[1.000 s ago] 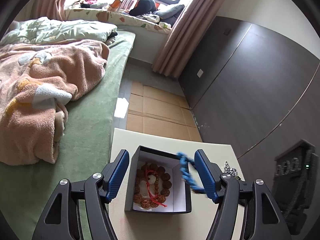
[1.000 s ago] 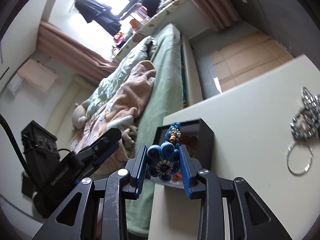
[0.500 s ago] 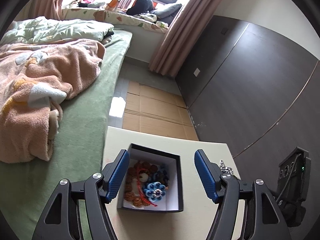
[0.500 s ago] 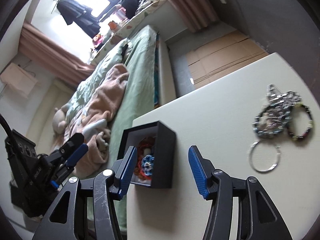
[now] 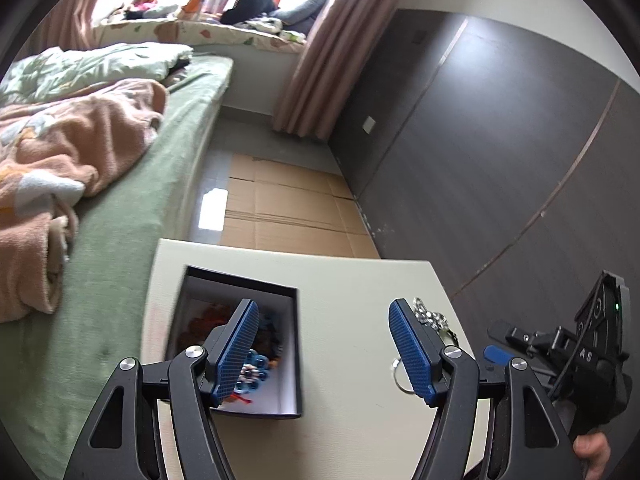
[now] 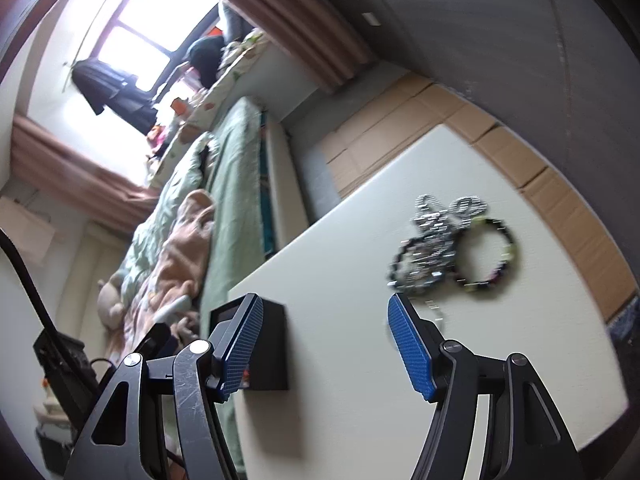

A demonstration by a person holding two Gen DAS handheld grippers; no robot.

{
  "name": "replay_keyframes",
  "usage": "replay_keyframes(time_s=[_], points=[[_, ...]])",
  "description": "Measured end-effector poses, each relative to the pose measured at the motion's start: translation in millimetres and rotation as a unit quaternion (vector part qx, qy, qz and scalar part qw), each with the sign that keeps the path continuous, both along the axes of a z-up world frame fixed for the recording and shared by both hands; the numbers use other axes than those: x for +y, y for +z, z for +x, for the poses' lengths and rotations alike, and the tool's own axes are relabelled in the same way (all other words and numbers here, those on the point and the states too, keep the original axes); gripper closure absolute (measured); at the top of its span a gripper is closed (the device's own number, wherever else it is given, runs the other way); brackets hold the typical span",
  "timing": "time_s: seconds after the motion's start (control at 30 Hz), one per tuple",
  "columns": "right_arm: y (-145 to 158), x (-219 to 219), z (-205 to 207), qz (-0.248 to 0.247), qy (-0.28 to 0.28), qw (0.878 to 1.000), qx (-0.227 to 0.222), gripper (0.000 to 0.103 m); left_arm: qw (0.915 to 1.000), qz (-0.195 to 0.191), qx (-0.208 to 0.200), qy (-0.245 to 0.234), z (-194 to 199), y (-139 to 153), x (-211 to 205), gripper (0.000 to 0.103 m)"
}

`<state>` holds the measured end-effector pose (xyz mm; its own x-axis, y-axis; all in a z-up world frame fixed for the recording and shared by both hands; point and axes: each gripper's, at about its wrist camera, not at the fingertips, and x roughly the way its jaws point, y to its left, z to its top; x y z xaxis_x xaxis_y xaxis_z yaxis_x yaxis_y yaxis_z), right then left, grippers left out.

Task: Organize jewelry
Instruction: 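Move both open grippers back over the remaining jewelry pile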

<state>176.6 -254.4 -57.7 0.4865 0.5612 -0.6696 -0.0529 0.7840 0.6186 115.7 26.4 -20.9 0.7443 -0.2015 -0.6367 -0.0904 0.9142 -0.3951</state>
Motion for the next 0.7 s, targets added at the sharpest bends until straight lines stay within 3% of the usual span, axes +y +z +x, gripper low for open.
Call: replay_keyframes(time_s=[0.7], points=[[-8,-77,5,-0.038,-0.056,0.996,0.049,0.037,0.9938,0.045,0.04,-0.093,30,-38,-109,0.034]])
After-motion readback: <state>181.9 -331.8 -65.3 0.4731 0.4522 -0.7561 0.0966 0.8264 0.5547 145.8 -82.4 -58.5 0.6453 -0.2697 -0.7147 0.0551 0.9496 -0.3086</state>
